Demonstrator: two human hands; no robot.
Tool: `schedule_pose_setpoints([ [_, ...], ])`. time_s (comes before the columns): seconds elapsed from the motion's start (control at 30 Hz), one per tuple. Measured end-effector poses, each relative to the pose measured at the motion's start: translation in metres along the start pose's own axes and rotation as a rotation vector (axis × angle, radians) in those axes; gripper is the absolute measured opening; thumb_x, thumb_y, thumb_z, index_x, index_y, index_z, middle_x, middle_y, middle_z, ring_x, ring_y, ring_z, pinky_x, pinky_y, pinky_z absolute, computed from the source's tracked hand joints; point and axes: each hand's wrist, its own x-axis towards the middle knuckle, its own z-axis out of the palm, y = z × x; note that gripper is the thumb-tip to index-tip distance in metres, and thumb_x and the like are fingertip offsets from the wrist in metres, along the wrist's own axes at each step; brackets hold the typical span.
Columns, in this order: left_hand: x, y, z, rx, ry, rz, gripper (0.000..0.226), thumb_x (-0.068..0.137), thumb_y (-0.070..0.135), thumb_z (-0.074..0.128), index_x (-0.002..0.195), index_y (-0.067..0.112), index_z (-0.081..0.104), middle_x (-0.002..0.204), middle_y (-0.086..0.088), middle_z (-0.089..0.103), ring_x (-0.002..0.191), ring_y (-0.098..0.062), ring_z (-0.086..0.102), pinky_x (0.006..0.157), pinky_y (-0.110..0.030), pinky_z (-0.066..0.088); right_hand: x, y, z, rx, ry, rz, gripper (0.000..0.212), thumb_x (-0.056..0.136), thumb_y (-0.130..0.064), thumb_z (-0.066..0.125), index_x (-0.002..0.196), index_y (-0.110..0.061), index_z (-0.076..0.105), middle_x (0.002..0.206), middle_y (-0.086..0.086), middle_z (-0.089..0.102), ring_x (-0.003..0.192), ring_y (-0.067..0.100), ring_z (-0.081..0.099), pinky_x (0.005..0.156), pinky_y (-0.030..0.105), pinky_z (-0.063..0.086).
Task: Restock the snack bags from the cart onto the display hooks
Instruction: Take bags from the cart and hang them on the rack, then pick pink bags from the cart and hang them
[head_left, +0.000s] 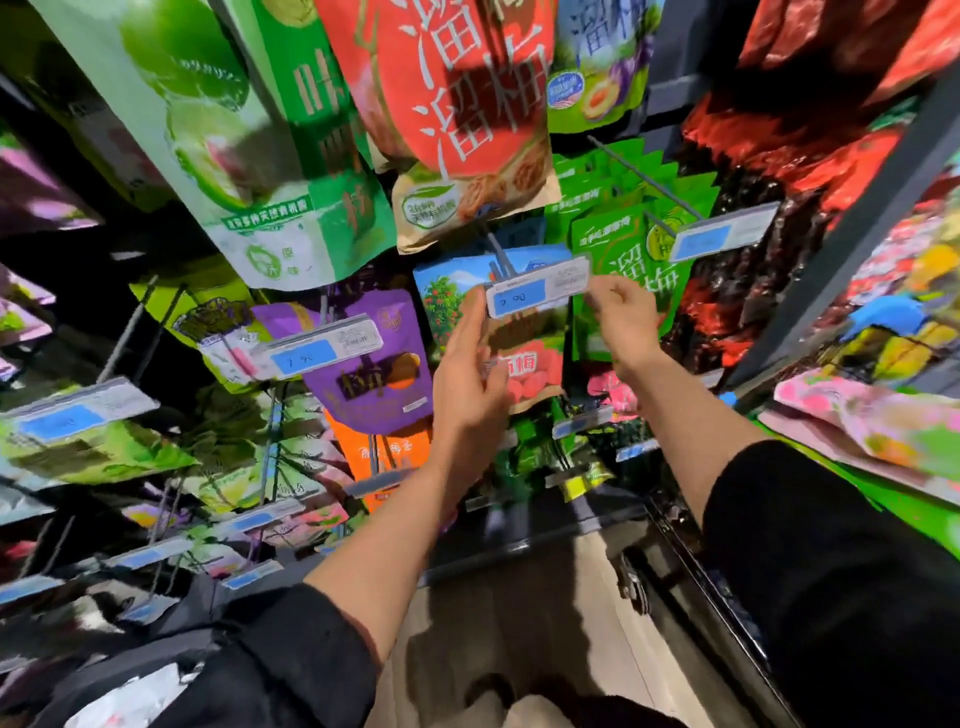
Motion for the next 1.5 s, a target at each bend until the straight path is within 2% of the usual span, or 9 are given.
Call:
schedule_pose_setpoints([
  [0.13,-0.019,0.002,0.049,-0.026,0.143,0.108,0.047,0.085,0.011,0.055,0.131,0.004,0.048,0.126,-0.011,0.052,0.115,-0.022,0.056,0.097,-0.049,0.047,-0.049,-0.002,-0.069,-0.031,0.155,-0.059,0.031,0.095,-0.011,0.056,0.065,-0.019,0.056,0.052,-0.011,0.055,0.056,0.006,0.051,0.060,0.022,0.043],
  [0.37,-0.071,0.041,0.162,-0.325,-0.410,0.004,0.038,0.088,0.001,0.058,0.123,0.010,0.048,0.122,-0.011,0.053,0.098,-0.013,0.062,0.089,-0.032,0.050,-0.146,0.004,-0.215,-0.262,0.571,0.033,0.031,0.085,-0.028,0.059,0.056,-0.019,0.057,0.058,0.003,0.057,0.055,0.011,0.047,0.060,0.030,0.036],
  [0.57,-0.118,0.060,0.238,-0.274,-0.722,-0.024,0.042,0.086,-0.011,0.056,0.125,0.003,0.048,0.116,-0.012,0.054,0.088,-0.018,0.058,0.074,-0.008,0.044,-0.207,0.028,-0.340,-0.451,0.796,0.272,0.027,0.082,-0.012,0.062,0.056,-0.020,0.059,0.065,0.010,0.063,0.062,0.019,0.055,0.069,0.044,0.050],
  [0.67,-0.129,0.065,0.281,-0.226,-0.798,0.017,0.041,0.085,-0.011,0.056,0.124,0.003,0.050,0.113,-0.013,0.056,0.087,-0.019,0.059,0.070,-0.004,0.042,-0.221,0.046,-0.409,-0.555,0.873,0.371,0.003,0.079,-0.016,0.068,0.076,-0.016,0.067,0.082,0.016,0.068,0.081,0.026,0.063,0.082,0.051,0.052],
  [0.8,-0.150,0.084,0.355,-0.207,-0.894,0.000,0.037,0.086,-0.010,0.055,0.119,0.008,0.050,0.097,0.001,0.057,0.064,0.007,0.057,0.059,-0.006,0.043,-0.247,0.049,-0.497,-0.713,1.097,0.547,0.028,0.085,-0.022,0.066,0.100,0.002,0.068,0.103,0.027,0.066,0.099,0.038,0.063,0.083,0.043,0.048],
  [0.9,-0.173,0.101,0.413,-0.168,-1.005,-0.034,0.039,0.084,-0.013,0.055,0.113,0.011,0.050,0.099,-0.003,0.057,0.065,0.007,0.058,0.062,-0.011,0.045,-0.265,0.057,-0.551,-0.855,1.144,0.769,0.062,0.080,-0.054,0.061,0.110,0.001,0.063,0.116,0.028,0.061,0.113,0.040,0.056,0.093,0.044,0.046],
  [1.03,-0.208,0.116,0.466,-0.097,-1.195,-0.050,0.034,0.087,-0.006,0.057,0.118,0.009,0.053,0.105,-0.004,0.061,0.084,-0.019,0.061,0.071,-0.023,0.048,-0.282,0.080,-0.580,-0.787,1.013,0.922,0.110,0.072,-0.065,0.069,0.150,-0.008,0.017,0.151,0.028,0.024,0.142,0.040,0.021,0.110,0.056,0.022],
  [1.3,-0.244,0.135,0.524,-0.038,-1.382,-0.134,0.032,0.090,0.002,0.062,0.121,0.001,0.051,0.107,-0.011,0.057,0.077,-0.003,0.055,0.062,-0.005,0.044,-0.282,0.091,-0.582,-0.938,1.084,0.632,0.052,0.100,-0.037,0.039,0.144,-0.010,0.034,0.128,0.022,0.054,0.114,0.041,0.053,0.089,0.053,0.045],
  [1.5,-0.253,0.160,0.557,-0.246,-1.339,-0.394,0.070,0.061,0.042,0.085,0.118,0.017,0.054,0.111,-0.007,0.068,0.104,-0.019,0.066,0.091,-0.036,0.052,-0.288,0.094,-0.538,-0.877,0.964,0.453,0.062,0.090,-0.030,0.038,0.150,-0.017,0.030,0.146,0.019,0.041,0.134,0.034,0.040,0.103,0.056,0.036],
])
